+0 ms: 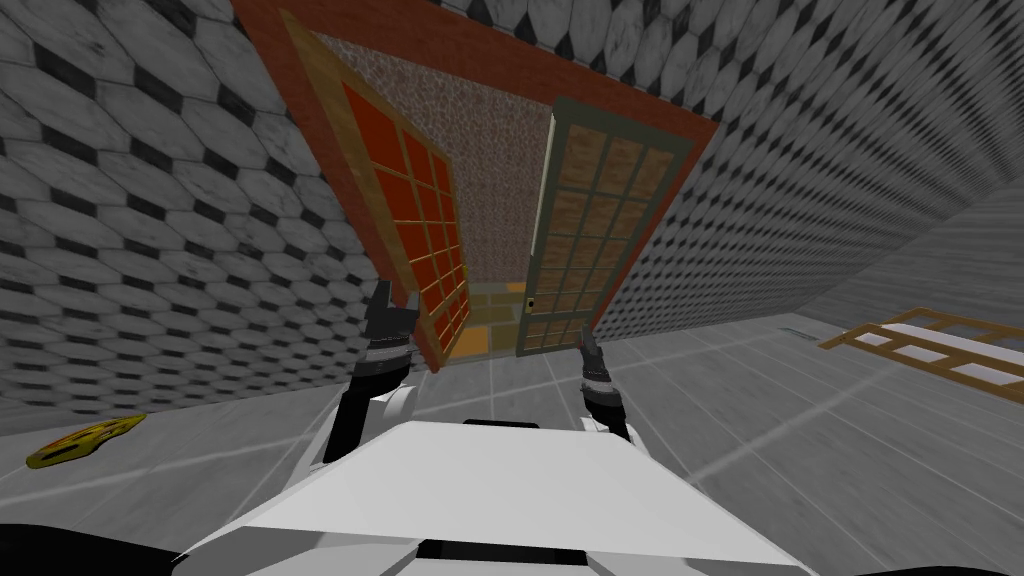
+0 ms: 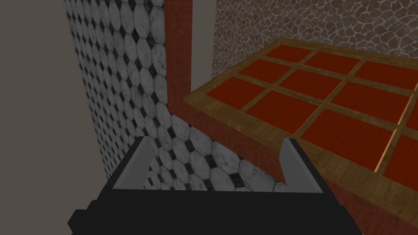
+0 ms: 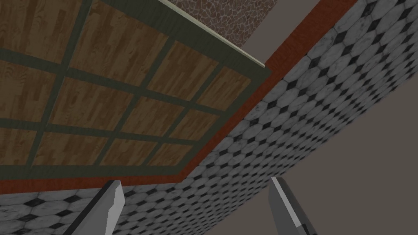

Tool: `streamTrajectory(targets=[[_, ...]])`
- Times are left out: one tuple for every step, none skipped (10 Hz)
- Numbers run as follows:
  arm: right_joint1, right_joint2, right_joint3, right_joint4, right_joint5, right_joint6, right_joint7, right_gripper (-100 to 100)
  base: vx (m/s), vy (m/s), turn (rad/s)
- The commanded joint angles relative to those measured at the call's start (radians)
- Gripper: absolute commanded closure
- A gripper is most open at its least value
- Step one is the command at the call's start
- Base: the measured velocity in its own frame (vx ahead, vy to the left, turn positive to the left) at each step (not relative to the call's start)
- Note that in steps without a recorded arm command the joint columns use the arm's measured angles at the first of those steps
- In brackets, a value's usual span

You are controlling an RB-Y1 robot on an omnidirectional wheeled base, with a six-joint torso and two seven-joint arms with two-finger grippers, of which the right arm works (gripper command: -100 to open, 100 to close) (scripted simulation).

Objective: Push the door open

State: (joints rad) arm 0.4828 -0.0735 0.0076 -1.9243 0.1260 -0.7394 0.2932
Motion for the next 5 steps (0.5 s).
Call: streamTrajectory(targets=[[-0.005, -0.002, 0.0, 0.034, 0.022, -0.01, 0.035, -100, 0.117, -0.007, -0.034], [-0.005, -0.003, 0.0, 0.053, 0.035, -0.016, 0.055, -100, 0.104, -0.012, -0.04], [-0.005, -0.004, -0.001, 0.071, 0.048, -0.022, 0.075, -100, 0.096, -0.026, -0.035], [-0.005, -0.005, -0.001, 0.089, 0.061, -0.028, 0.096, -100, 0.097, -0.014, -0.035], [-0.005, -0.006, -0.001, 0.107, 0.075, -0.034, 0.116, -100, 0.106, -0.007, -0.047]])
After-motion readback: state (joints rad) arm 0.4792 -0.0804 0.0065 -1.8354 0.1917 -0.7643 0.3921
